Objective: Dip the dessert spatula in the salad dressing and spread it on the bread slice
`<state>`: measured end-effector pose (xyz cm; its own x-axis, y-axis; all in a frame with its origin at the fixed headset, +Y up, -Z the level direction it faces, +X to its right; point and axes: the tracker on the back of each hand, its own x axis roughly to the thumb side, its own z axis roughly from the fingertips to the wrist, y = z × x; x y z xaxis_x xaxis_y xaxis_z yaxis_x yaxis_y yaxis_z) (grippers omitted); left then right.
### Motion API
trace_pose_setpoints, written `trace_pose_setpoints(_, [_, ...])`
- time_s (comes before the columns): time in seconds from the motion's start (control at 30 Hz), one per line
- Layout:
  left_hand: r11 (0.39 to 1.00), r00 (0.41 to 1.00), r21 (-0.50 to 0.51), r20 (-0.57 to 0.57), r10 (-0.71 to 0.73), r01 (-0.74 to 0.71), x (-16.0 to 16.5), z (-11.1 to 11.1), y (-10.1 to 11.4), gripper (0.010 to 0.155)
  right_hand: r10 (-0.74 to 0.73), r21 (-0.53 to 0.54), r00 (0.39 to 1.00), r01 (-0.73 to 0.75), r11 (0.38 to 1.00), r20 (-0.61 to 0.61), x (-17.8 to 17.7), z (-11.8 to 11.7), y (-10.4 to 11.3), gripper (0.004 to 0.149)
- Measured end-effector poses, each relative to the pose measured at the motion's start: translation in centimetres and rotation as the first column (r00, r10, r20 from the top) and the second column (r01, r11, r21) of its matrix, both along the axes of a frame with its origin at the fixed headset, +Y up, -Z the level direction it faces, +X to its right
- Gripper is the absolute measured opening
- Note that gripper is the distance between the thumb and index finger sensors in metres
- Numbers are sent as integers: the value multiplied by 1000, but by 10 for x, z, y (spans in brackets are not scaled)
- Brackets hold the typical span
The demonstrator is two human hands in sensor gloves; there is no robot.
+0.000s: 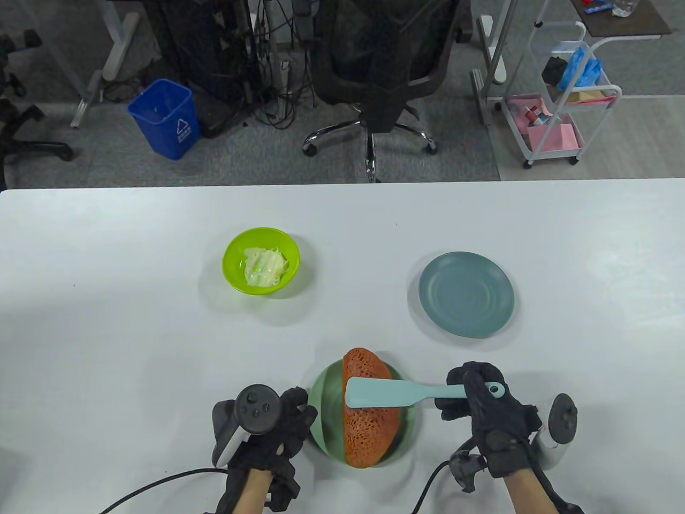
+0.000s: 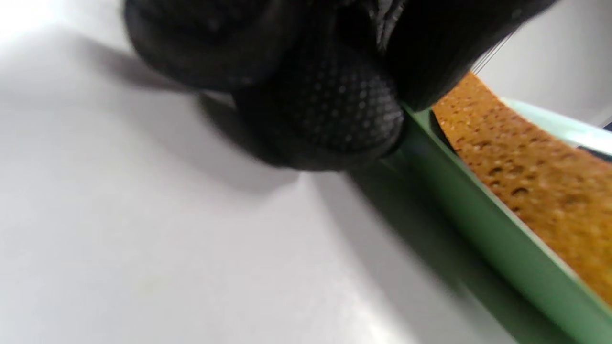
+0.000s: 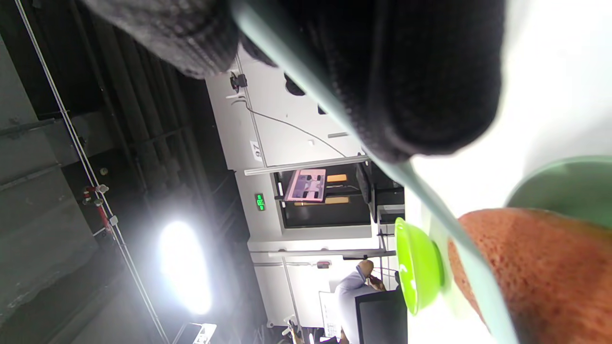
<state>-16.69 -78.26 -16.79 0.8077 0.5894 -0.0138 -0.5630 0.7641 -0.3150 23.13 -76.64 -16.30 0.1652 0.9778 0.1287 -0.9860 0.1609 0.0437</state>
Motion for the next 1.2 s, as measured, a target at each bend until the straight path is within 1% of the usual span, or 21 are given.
trace_pose_setpoints(0.17, [1000, 1000, -1, 1, 1, -1, 0, 0, 0, 55, 48, 16, 998, -49, 999, 43, 1, 4, 8, 37])
trace_pose_setpoints(0.3, [1000, 1000, 0, 1, 1, -1, 0, 0, 0, 55, 91, 50, 993, -95, 994, 76, 6, 10, 20, 35])
trace_pose_setpoints(0.47, [1000, 1000, 2, 1, -2, 2, 0, 0, 0, 55, 122, 75, 983, -133, 988, 136, 16, 13, 28, 34])
trace_pose_setpoints(0.67, [1000, 1000, 2, 0, -2, 2, 0, 0, 0, 55, 108, 99, 972, -130, 987, 209, 34, 15, 32, 34])
trace_pose_setpoints(0.77, [1000, 1000, 1, 0, -1, 1, 0, 0, 0, 55, 96, 93, 966, -122, 988, 239, 43, 15, 32, 34])
trace_pose_setpoints(0.87, [1000, 1000, 1, 0, -1, 1, 0, 0, 0, 55, 76, 79, 968, -98, 992, 241, 48, 15, 30, 34])
trace_pose_setpoints(1.07, [1000, 1000, 0, 0, 0, 0, 0, 0, 0, 55, 74, 77, 966, -96, 992, 247, 48, 16, 31, 34])
trace_pose_setpoints(1.2, [1000, 1000, 1, 0, -1, 1, 0, 0, 0, 55, 27, 131, 968, -61, 989, 249, 43, 17, 33, 35])
